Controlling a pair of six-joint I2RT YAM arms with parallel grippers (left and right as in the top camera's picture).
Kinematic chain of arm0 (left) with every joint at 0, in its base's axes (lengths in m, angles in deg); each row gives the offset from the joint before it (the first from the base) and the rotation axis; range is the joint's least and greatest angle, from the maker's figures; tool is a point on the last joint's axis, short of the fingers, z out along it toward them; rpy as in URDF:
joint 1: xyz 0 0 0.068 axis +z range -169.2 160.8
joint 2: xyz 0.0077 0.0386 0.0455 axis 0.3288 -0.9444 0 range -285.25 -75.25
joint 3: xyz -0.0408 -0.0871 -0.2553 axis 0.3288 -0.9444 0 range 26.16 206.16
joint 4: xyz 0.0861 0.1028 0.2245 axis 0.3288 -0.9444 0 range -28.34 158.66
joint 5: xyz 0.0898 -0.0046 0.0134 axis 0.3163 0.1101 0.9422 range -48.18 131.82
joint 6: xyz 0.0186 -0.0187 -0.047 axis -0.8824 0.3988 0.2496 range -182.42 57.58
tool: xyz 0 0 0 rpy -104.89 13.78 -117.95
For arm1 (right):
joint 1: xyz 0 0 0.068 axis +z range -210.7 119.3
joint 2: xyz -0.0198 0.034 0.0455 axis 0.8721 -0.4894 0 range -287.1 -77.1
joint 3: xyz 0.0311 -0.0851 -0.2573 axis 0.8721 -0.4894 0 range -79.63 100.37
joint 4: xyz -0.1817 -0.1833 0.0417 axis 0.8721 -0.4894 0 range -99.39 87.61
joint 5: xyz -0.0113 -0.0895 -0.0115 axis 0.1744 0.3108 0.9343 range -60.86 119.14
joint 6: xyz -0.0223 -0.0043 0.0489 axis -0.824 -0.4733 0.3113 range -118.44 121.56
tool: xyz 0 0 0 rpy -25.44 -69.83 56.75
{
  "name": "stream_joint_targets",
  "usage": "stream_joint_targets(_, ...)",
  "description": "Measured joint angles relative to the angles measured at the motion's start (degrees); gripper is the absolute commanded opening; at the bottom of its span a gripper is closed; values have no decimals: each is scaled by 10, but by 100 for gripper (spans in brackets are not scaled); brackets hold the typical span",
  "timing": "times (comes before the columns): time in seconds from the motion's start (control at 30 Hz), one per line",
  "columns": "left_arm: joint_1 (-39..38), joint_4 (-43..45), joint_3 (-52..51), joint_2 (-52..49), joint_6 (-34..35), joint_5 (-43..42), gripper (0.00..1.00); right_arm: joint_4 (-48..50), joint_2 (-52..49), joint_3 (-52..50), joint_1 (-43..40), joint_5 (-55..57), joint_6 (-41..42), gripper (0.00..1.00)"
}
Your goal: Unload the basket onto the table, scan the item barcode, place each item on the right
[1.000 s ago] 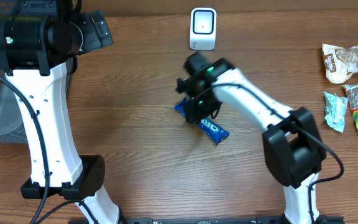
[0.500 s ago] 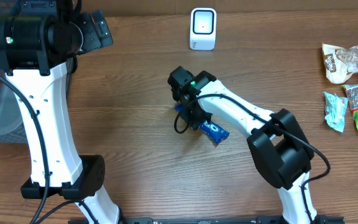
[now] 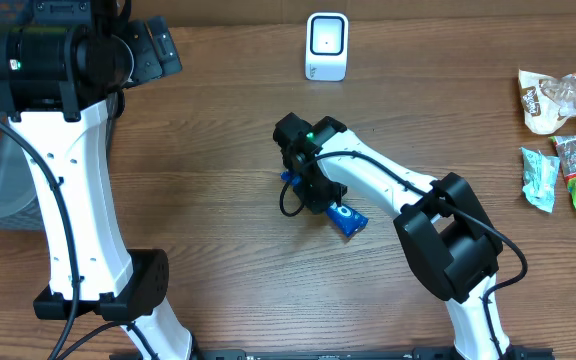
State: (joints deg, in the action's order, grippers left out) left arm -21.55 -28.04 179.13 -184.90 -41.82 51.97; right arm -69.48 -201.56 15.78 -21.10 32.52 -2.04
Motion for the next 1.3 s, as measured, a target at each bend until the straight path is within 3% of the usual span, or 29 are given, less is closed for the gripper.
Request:
stream_joint_targets(0.3,0,0,0,0,0,0,100,-70,0,29,-51,-146,-19,4)
stream_joint_targets(0.53,0,0,0,0,0,0,100,-125,0,59,-174,-434,-143,4)
stream_joint_targets(0.7,0,0,0,0,0,0,100,-126,0,49,-284,-573,-220,4)
stream_joint_targets(0.73,0,0,0,0,0,0,100,-124,0,41,-302,-591,-231,10)
stream_joint_targets(0.8,0,0,0,0,0,0,100,-118,0,21,-321,-609,-243,45)
stream_joint_targets(0.87,0,0,0,0,0,0,100,-106,0,-3,-327,-620,-254,73)
stream_joint_targets(0.9,0,0,0,0,0,0,100,-100,0,-12,-326,-619,-255,78)
stream_joint_targets(1.3,0,0,0,0,0,0,100,-70,0,-16,-305,-502,-168,77)
